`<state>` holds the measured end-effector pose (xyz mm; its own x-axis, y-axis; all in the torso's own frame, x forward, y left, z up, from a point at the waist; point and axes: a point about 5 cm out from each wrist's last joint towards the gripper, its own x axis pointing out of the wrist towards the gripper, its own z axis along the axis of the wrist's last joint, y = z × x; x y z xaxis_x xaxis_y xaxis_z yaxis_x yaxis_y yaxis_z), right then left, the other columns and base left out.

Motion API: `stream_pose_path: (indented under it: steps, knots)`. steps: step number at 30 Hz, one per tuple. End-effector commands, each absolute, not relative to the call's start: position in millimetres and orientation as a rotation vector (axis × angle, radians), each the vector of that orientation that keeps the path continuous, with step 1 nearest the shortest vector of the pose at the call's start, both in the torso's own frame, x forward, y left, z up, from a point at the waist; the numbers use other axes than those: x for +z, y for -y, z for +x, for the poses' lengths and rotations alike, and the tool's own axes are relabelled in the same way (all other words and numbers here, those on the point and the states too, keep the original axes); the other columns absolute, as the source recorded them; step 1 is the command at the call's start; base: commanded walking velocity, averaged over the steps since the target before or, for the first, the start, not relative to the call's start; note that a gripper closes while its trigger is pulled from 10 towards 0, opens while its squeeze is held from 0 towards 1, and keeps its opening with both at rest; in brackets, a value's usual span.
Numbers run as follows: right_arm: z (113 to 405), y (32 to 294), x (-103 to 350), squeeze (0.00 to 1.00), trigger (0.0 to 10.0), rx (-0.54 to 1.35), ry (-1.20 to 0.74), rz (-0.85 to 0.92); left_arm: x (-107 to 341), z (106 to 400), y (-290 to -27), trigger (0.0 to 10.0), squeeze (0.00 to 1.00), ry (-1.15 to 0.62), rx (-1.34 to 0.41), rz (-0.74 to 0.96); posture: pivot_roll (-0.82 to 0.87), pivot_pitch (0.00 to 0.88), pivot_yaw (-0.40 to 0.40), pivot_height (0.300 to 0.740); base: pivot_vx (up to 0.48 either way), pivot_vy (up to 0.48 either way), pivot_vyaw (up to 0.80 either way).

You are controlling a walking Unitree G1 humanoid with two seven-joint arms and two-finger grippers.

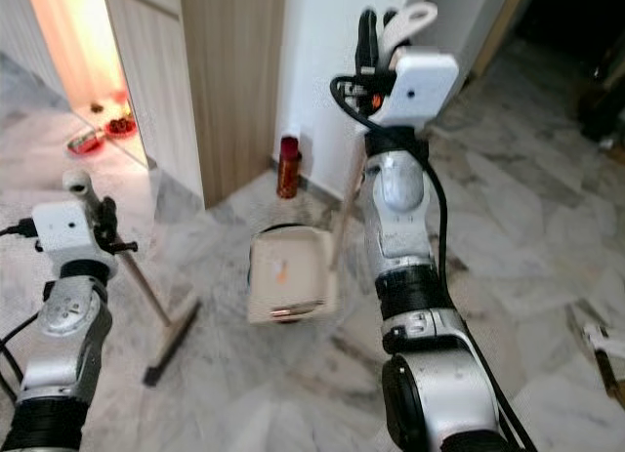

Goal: Sweep floor

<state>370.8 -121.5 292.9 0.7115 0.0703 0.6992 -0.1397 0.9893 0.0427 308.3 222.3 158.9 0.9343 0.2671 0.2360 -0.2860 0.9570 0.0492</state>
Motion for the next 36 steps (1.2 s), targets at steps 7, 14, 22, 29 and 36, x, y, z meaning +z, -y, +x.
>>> stream_pose_path:
  steps: [7, 14, 22, 29, 36]
  knots:
    - [364.4, 128.8, 308.9, 0.0, 10.0, 0.106, 0.856, 0.097, 168.2, 310.7, -211.3, 10.0, 0.0, 0.286, 0.248, 0.064, 0.14, 0.001, -0.108, 0.74, 0.281, 0.0, 0.41]
    - [364.0, 129.2, 308.7, 0.0, 10.0, 0.102, 0.857, 0.112, 168.6, 310.5, -212.2, 10.0, 0.0, 0.288, 0.247, 0.065, 0.14, 0.0, -0.106, 0.74, 0.281, 0.0, 0.0]
    - [363.7, 129.8, 308.7, 0.0, 10.0, 0.099, 0.857, 0.121, 169.1, 310.7, -212.4, 10.0, 0.0, 0.29, 0.246, 0.067, 0.14, 0.0, -0.104, 0.74, 0.278, 0.0, 0.0]
    - [363.9, 130.0, 308.3, 0.0, 10.0, 0.096, 0.856, 0.129, 169.7, 311.0, -212.9, 10.0, 0.0, 0.292, 0.243, 0.068, 0.14, 0.0, -0.102, 0.74, 0.28, 0.0, 0.0]
    - [363.8, 131.0, 308.4, 0.0, 10.0, 0.092, 0.854, 0.134, 169.7, 311.2, -212.7, 10.0, 0.0, 0.29, 0.242, 0.07, 0.14, 0.0, -0.101, 0.74, 0.277, 0.0, 0.0]
